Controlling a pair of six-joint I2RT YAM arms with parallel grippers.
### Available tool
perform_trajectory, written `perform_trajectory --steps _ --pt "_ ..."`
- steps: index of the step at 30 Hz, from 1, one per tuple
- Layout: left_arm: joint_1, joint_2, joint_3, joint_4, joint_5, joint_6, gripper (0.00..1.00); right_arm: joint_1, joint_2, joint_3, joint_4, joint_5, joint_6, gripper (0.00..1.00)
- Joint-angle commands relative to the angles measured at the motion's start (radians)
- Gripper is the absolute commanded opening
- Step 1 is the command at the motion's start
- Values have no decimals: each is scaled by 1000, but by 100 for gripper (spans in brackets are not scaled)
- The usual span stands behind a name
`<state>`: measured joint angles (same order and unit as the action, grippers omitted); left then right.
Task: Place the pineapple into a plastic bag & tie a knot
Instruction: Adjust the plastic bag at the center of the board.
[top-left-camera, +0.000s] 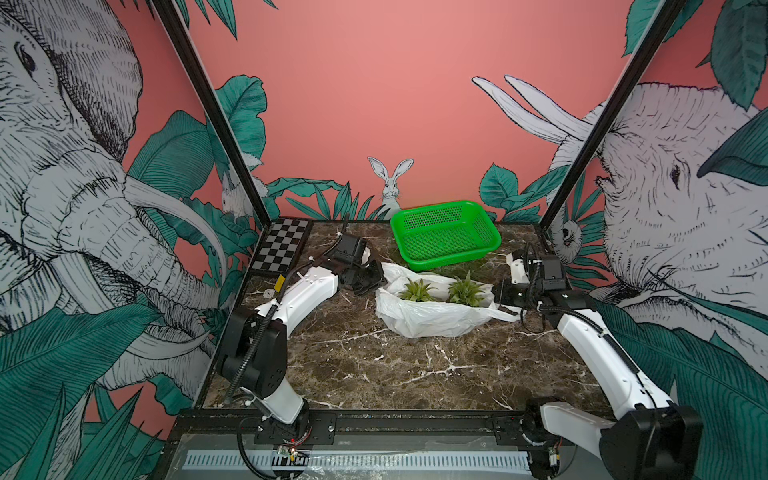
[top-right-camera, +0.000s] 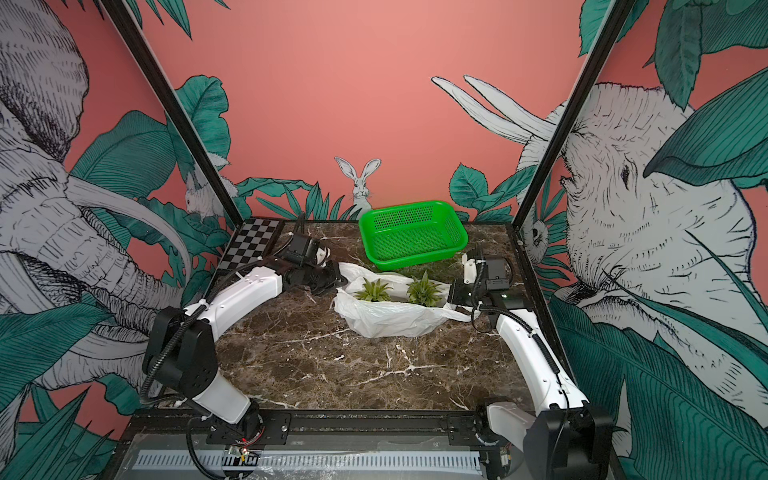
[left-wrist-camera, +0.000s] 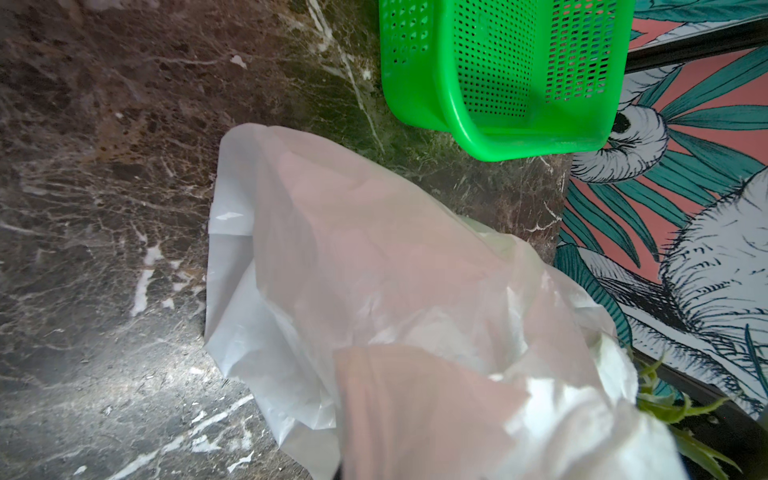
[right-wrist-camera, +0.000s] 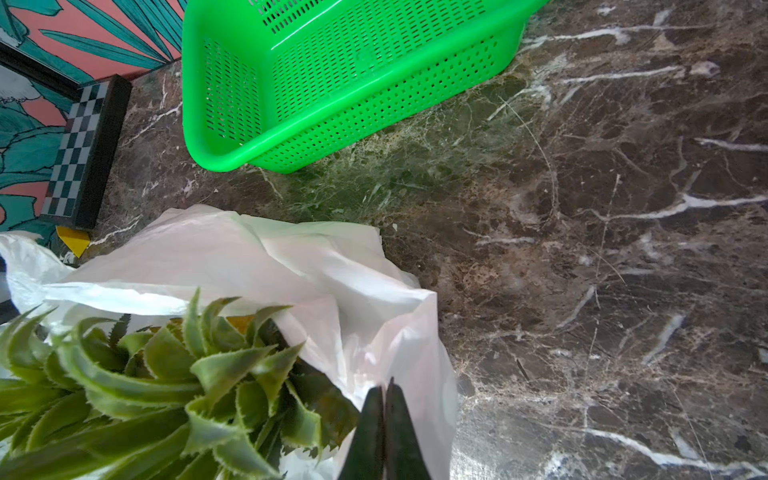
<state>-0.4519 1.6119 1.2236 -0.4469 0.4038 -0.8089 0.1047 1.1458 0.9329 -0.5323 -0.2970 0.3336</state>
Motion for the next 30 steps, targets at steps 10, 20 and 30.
perform_trajectory --steps 10,20,30 --pt "2 42 24 3 0 6 0 -13 313 58 138 107 94 0" --pt "2 64 68 5 -19 19 0 -33 338 189 141 190 113 0" --pt "12 18 107 8 -16 25 0 -36 198 241 147 182 132 0"
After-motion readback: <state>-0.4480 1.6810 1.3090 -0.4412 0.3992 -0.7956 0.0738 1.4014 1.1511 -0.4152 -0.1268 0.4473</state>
